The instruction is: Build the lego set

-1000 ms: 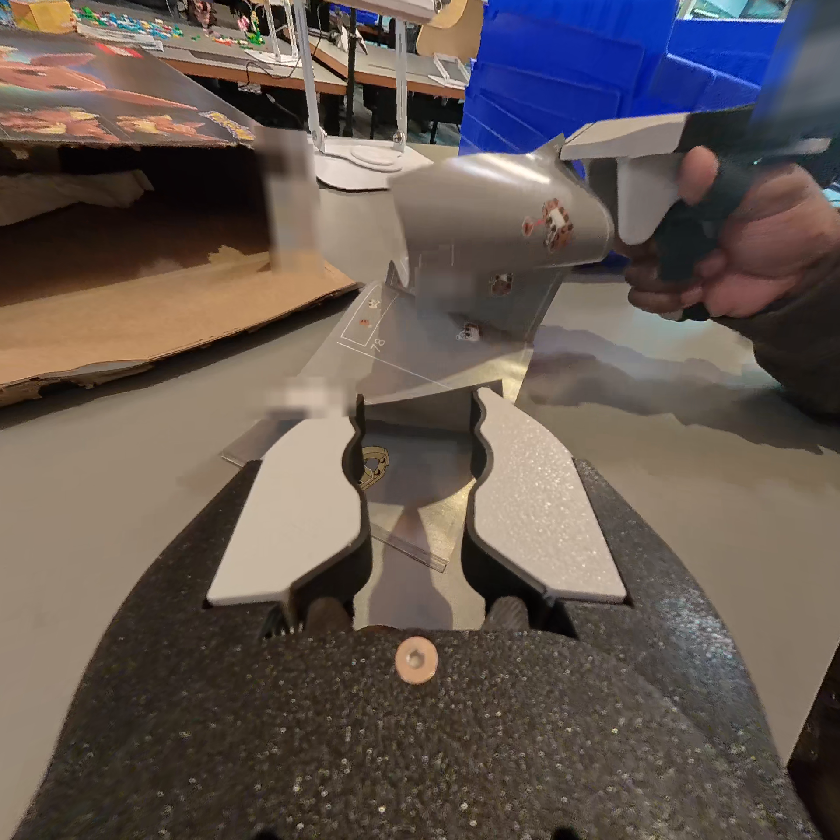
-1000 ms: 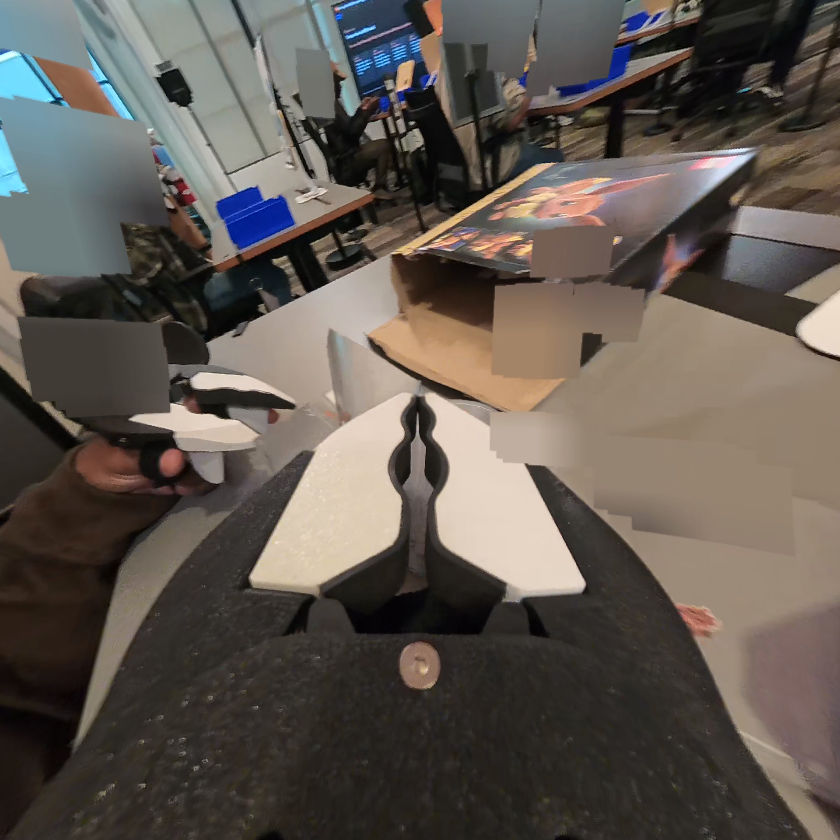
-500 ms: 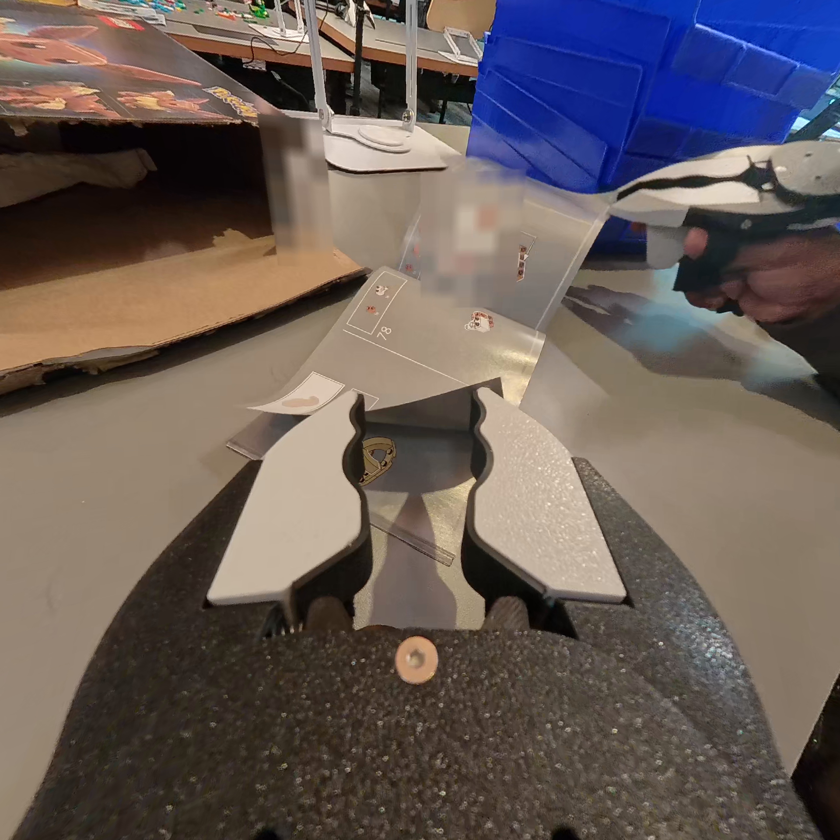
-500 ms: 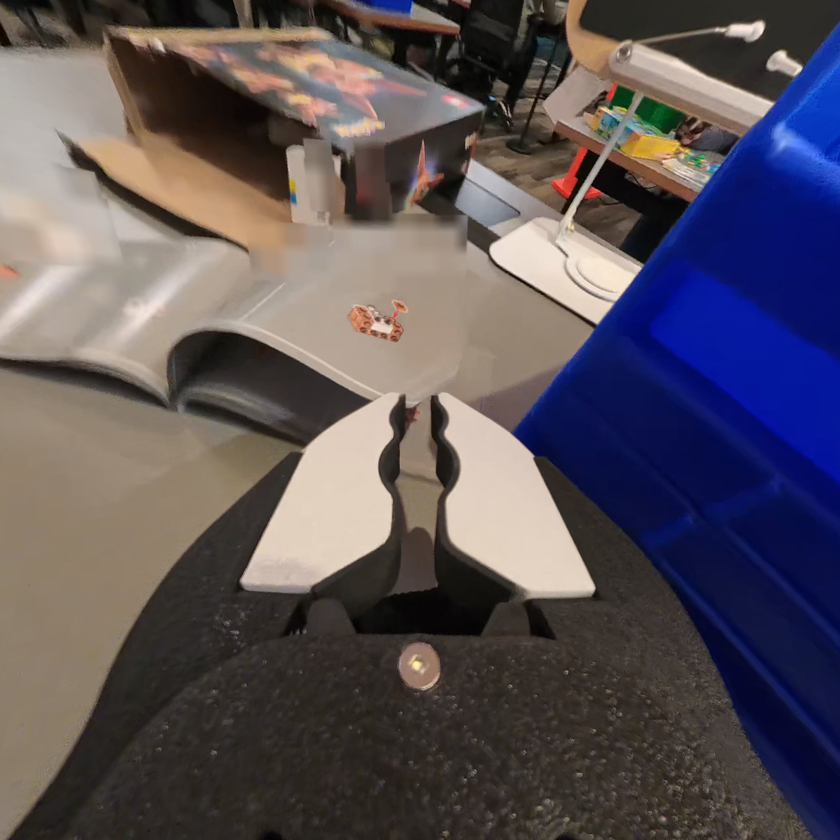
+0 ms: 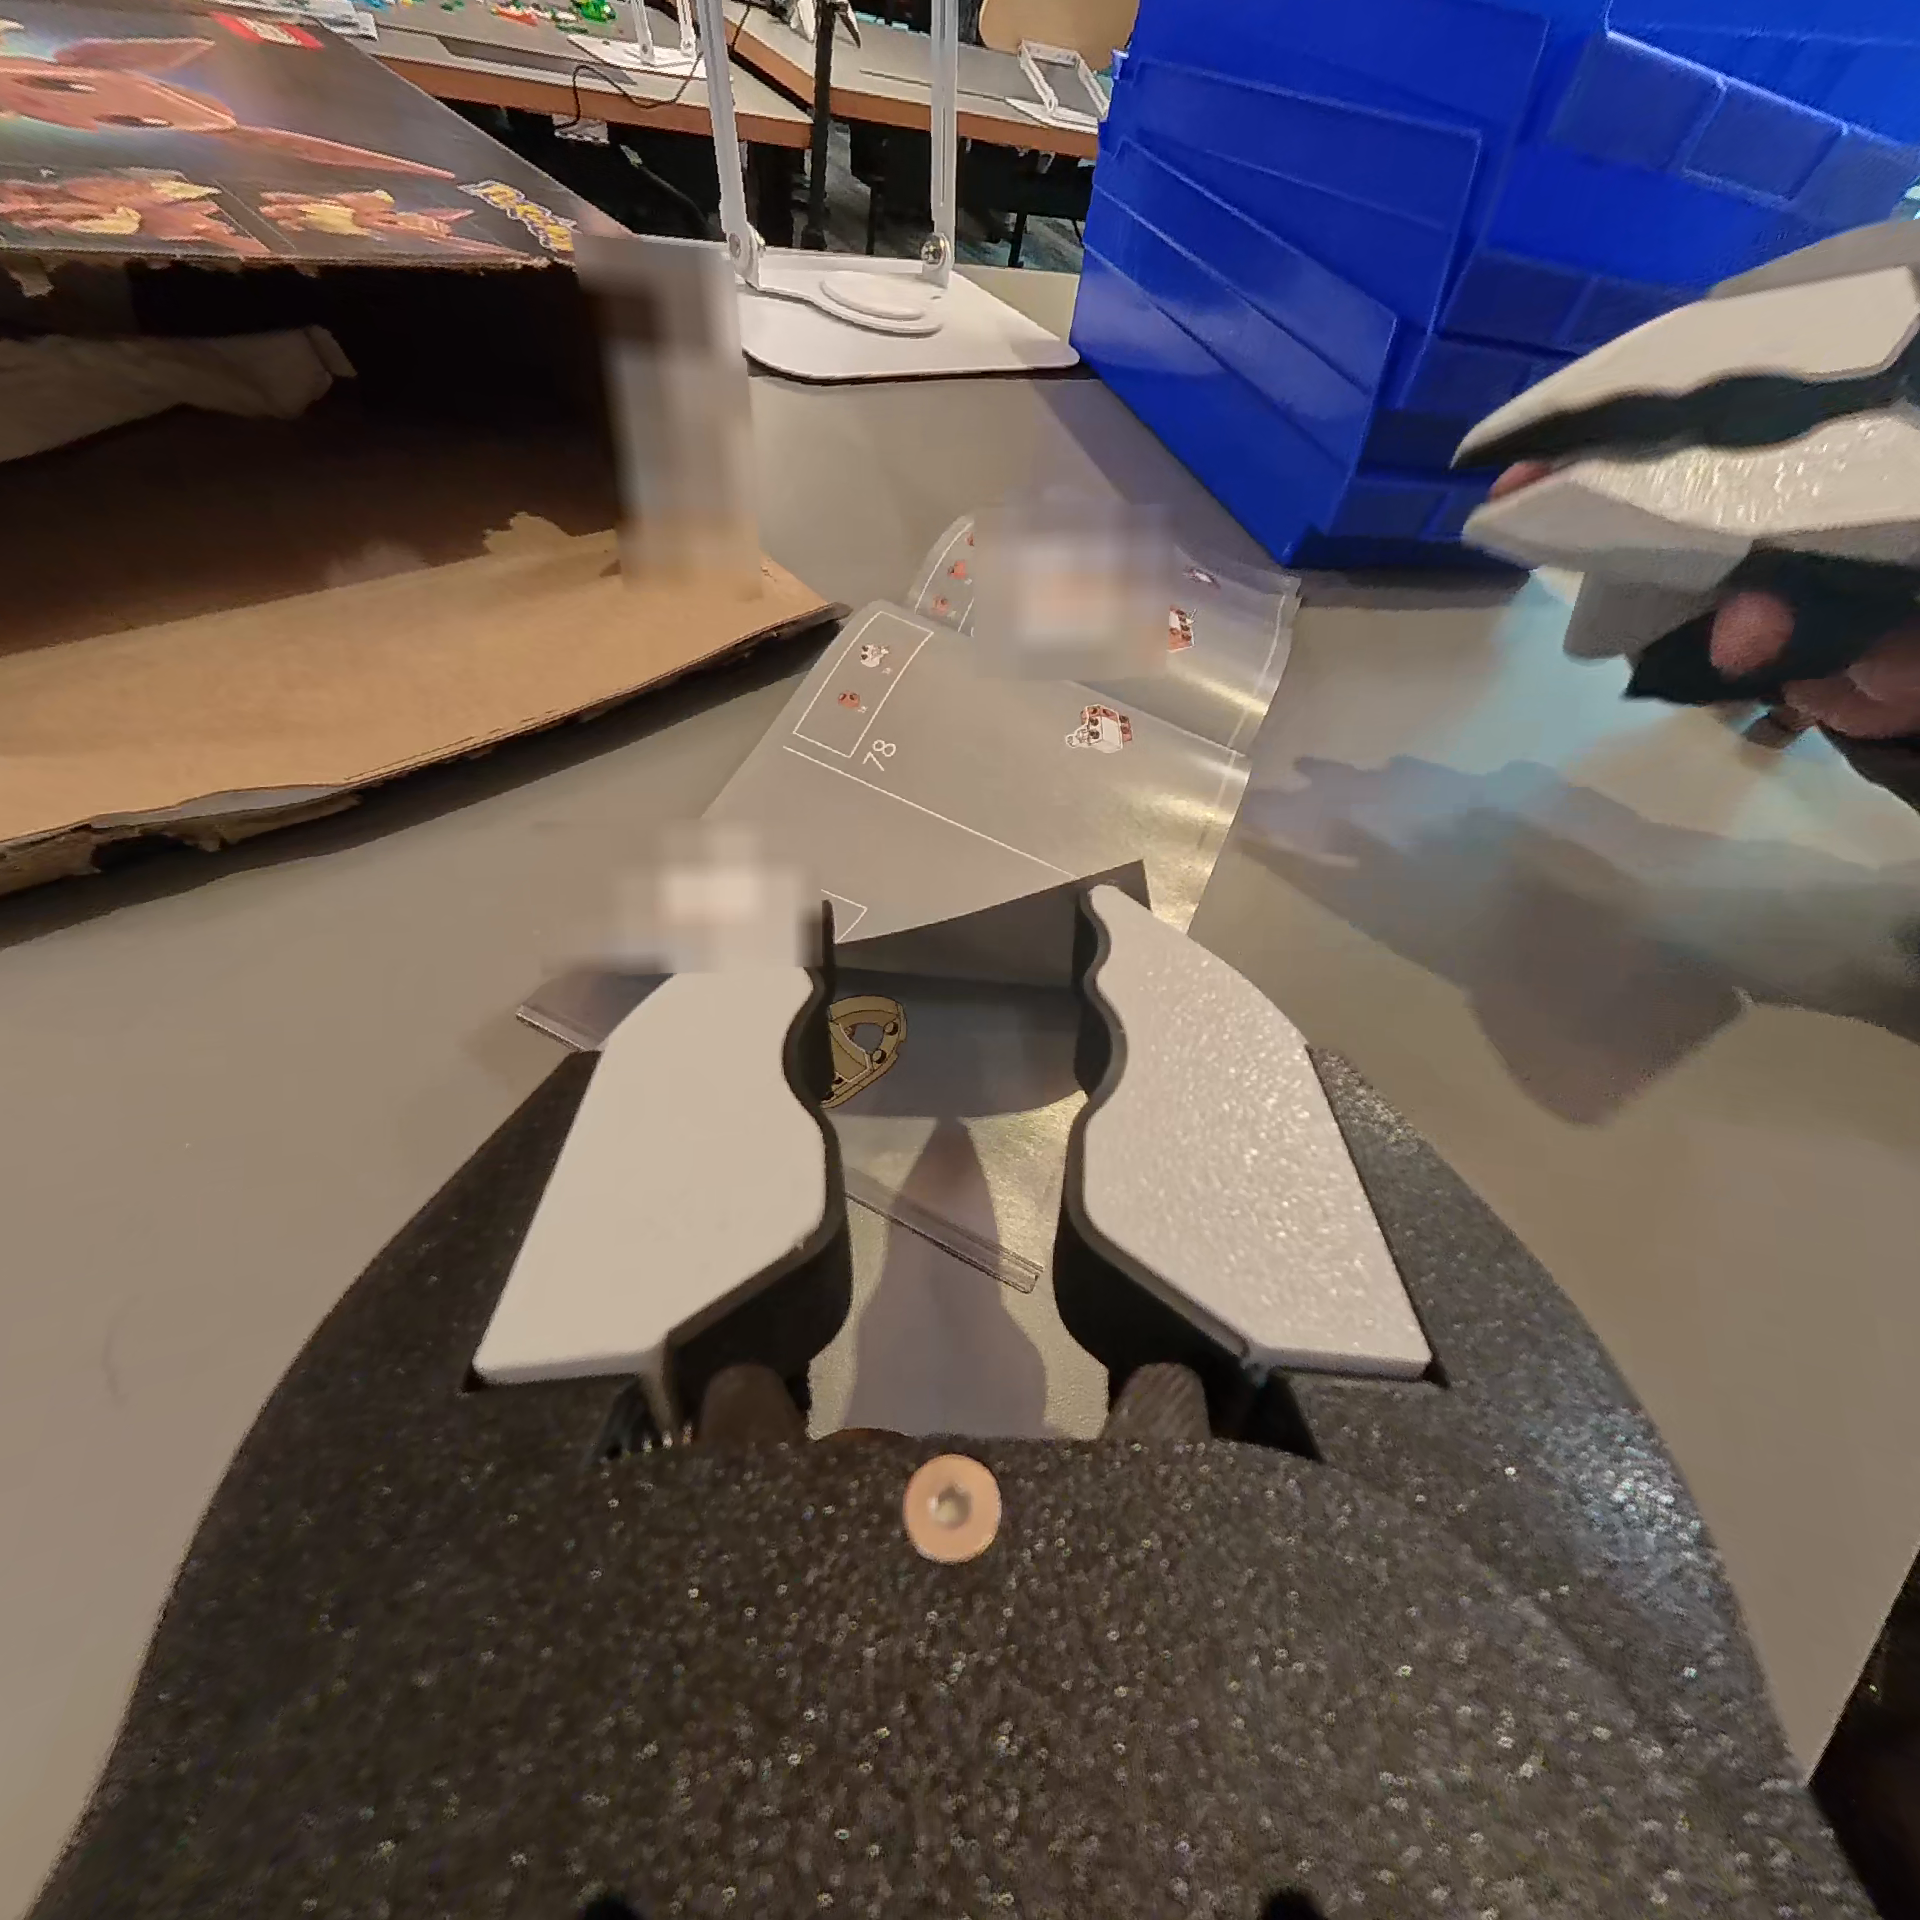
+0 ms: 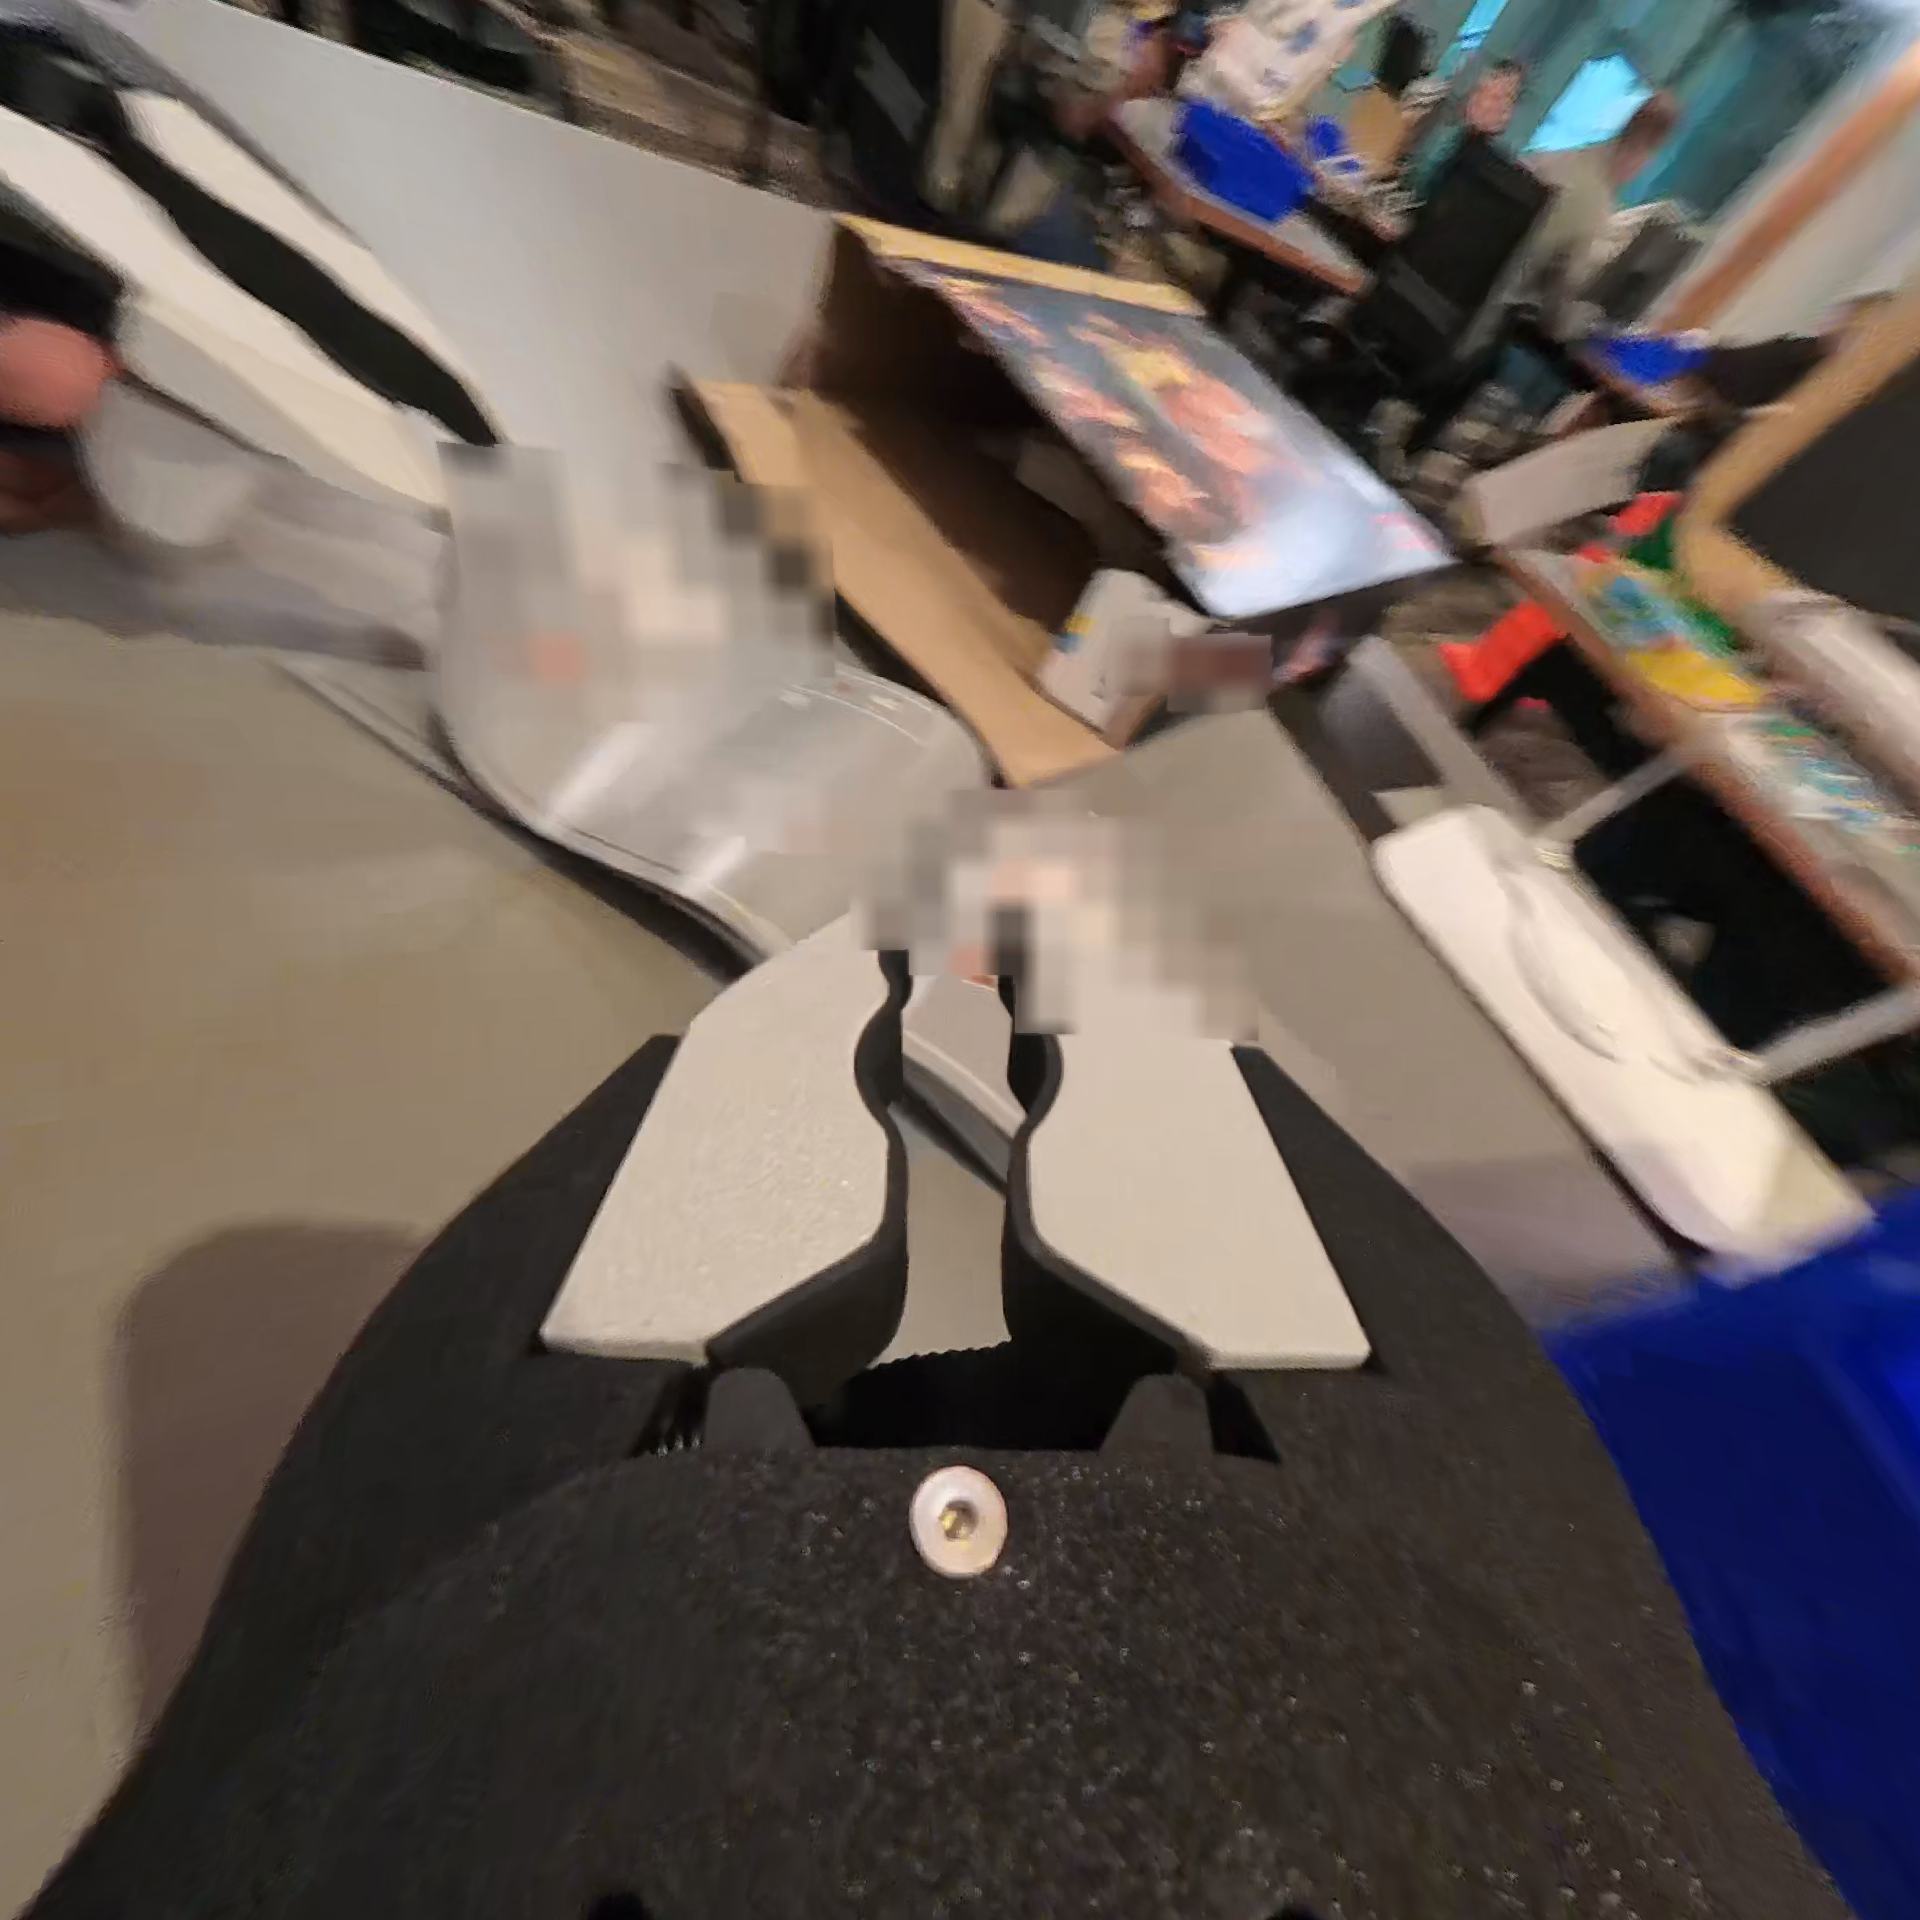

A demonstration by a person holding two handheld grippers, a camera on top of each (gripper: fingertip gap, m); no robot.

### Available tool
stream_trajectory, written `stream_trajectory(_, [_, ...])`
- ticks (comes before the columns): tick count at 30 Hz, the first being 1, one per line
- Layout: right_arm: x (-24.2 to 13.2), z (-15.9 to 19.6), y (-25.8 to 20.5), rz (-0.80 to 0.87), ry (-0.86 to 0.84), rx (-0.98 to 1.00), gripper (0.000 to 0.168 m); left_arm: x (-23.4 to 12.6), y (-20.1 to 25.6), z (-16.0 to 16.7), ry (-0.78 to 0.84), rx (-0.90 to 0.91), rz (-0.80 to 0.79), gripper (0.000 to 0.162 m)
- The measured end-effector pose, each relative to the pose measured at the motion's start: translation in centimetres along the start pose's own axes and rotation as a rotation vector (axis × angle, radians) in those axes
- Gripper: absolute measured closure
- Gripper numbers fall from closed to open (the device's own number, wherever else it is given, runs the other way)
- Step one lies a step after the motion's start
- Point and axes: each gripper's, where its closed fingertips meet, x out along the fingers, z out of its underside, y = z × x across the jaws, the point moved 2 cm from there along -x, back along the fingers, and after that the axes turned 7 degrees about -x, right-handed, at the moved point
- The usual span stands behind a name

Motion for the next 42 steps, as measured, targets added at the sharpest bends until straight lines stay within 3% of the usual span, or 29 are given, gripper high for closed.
stream_trajectory(5, [4.3,-2.2,-6.5,-0.328,-0.021,0.033,0.15,0.0,0.1,0.1,-0.003,0.012,0.0,0.118])
stream_trajectory(12, [8.5,-4.7,-11.0,-0.519,-0.041,0.019,0.145,0.0,0.2,0.0,-0.001,0.017,0.003,0.118])
stream_trajectory(22, [8.7,-6.6,-10.7,-0.546,0.043,0.149,0.145,0.1,0.1,0.2,-0.013,0.016,0.0,0.119])
stream_trajectory(28, [8.6,-6.6,-10.6,-0.53,0.043,0.135,0.148,0.2,0.2,0.3,-0.021,0.028,-0.012,0.119])
stream_trajectory(33, [8.7,-6.2,-9.8,-0.498,0.035,0.144,0.159,0.3,0.2,0.3,-0.028,0.036,-0.014,0.119])
stream_trajectory(42, [8.8,-5.7,-10.1,-0.545,0.001,0.17,0.159,0.3,0.2,0.4,-0.033,0.04,-0.016,0.119])
